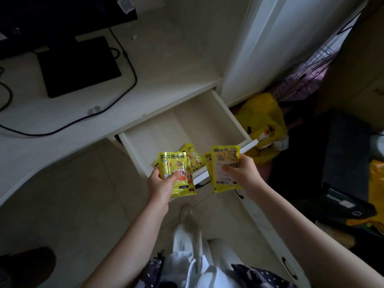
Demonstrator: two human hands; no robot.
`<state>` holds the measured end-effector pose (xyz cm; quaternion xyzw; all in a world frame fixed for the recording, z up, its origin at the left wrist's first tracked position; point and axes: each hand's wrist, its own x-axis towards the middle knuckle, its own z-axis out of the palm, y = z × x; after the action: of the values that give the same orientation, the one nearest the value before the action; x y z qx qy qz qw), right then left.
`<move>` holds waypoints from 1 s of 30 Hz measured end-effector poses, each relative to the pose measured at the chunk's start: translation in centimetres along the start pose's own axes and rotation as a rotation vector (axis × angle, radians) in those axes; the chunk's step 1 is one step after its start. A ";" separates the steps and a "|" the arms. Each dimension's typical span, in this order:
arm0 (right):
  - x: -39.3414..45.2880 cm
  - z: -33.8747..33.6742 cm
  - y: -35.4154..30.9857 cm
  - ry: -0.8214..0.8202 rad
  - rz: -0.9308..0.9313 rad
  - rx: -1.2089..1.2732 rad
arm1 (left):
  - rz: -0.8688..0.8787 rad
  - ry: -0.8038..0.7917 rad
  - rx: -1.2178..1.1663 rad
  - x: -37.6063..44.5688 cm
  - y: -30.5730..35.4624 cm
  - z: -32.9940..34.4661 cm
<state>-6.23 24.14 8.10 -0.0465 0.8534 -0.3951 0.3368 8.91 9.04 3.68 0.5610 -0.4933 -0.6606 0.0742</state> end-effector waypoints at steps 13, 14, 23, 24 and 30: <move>11.5 -1.7 -4.8 -0.058 -0.009 -0.078 | -0.152 0.044 0.038 8.0 1.8 7.1; 12.4 -1.8 -4.9 -0.071 -0.004 -0.071 | -0.165 0.056 0.042 8.5 1.8 7.7; 20.4 -0.1 -3.1 -0.167 0.012 -0.262 | -0.283 0.144 -0.064 13.5 1.2 12.7; 21.1 0.3 -2.7 -0.180 0.022 -0.290 | -0.295 0.142 -0.040 14.0 0.7 13.2; 24.0 2.2 -0.1 -0.277 0.106 -0.340 | -0.320 0.167 0.043 14.9 -1.3 15.6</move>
<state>-23.37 14.33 -5.74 -0.1116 0.8545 -0.2171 0.4584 -8.58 8.85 -9.06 0.6869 -0.4036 -0.6043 -0.0031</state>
